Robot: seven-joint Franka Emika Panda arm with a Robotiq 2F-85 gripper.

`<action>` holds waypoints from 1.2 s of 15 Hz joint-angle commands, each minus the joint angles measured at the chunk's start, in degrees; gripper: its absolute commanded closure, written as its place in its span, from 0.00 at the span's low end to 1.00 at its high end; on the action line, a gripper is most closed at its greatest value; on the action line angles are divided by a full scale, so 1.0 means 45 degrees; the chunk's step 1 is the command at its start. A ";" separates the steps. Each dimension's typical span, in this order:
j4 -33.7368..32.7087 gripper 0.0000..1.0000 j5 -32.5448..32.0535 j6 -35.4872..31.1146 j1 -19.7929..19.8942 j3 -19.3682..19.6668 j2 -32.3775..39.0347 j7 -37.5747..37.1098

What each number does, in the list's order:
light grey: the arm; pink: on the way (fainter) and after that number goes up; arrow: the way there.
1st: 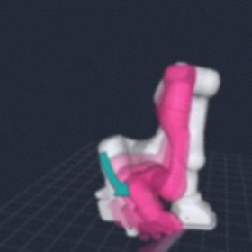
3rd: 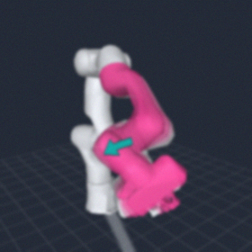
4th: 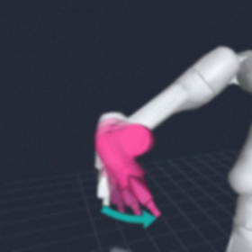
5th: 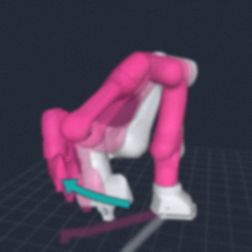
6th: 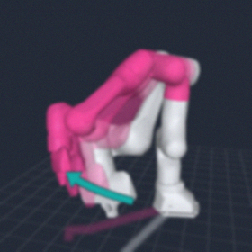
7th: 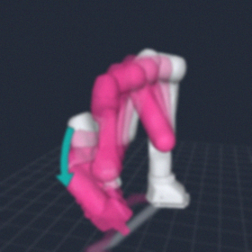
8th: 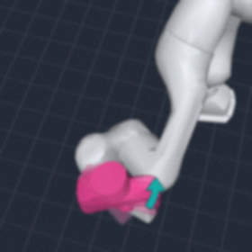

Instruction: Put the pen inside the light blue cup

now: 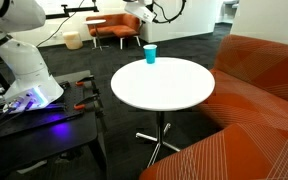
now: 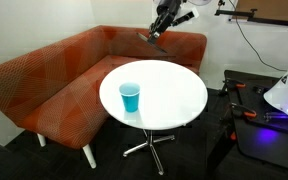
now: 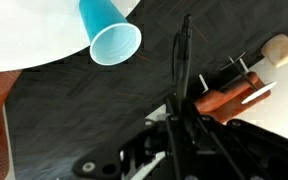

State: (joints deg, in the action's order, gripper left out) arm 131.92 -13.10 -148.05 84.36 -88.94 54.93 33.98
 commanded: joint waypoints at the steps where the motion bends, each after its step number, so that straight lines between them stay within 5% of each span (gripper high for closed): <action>1: 0.0062 0.97 -0.0616 0.0868 0.0345 -0.0016 0.0286 0.2226; 10: -0.1042 0.97 -0.0526 0.3151 -0.0155 0.0899 0.0201 0.9169; 11: -0.0585 0.89 0.0052 0.2394 -0.0100 0.0934 -0.0371 0.8380; 18: -0.1080 0.97 -0.0055 0.2914 -0.0201 0.1088 0.0349 1.1284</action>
State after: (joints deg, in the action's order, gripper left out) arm 128.22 -14.46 -135.72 83.90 -84.45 55.30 77.34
